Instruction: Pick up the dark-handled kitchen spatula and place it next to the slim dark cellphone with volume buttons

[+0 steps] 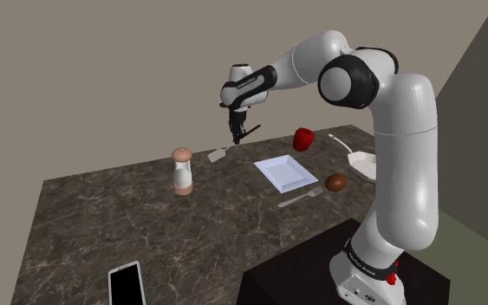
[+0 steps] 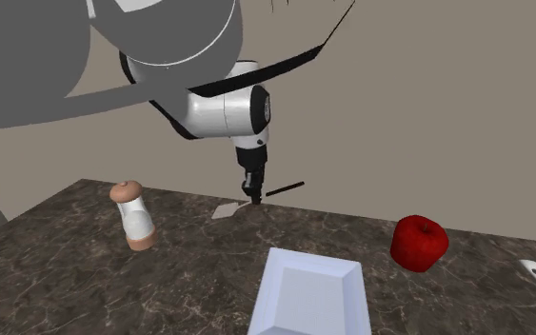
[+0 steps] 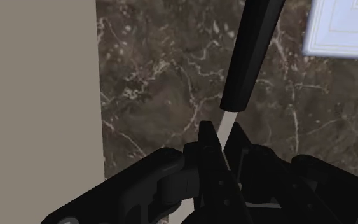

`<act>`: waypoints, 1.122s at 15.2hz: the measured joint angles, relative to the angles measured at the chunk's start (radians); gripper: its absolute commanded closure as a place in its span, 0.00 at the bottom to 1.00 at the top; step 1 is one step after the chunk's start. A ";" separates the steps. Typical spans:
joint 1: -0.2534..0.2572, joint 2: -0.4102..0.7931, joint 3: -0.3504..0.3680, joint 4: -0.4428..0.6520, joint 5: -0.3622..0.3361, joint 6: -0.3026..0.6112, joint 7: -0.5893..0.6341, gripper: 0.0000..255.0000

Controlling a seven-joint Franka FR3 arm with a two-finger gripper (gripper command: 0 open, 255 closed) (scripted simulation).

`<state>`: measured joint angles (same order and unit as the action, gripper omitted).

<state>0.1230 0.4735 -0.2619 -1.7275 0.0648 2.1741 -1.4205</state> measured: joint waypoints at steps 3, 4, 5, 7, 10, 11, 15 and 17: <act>0.053 -0.016 0.014 -0.030 -0.010 0.012 0.069 1.00; 0.070 -0.024 0.018 -0.038 -0.014 0.011 0.091 1.00; 0.088 -0.033 0.023 -0.045 -0.018 0.009 0.115 1.00; 0.117 -0.032 0.033 -0.047 -0.023 0.010 0.155 1.00; 0.160 -0.037 0.047 -0.045 -0.030 0.002 0.215 1.00; 0.175 -0.030 0.053 -0.027 -0.031 -0.011 0.237 1.00; 0.239 -0.021 0.076 -0.015 -0.038 -0.017 0.326 1.00; 0.267 -0.007 0.087 0.008 -0.040 -0.027 0.368 1.00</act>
<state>0.3904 0.4665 -0.1747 -1.7198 0.0251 2.1469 -1.0530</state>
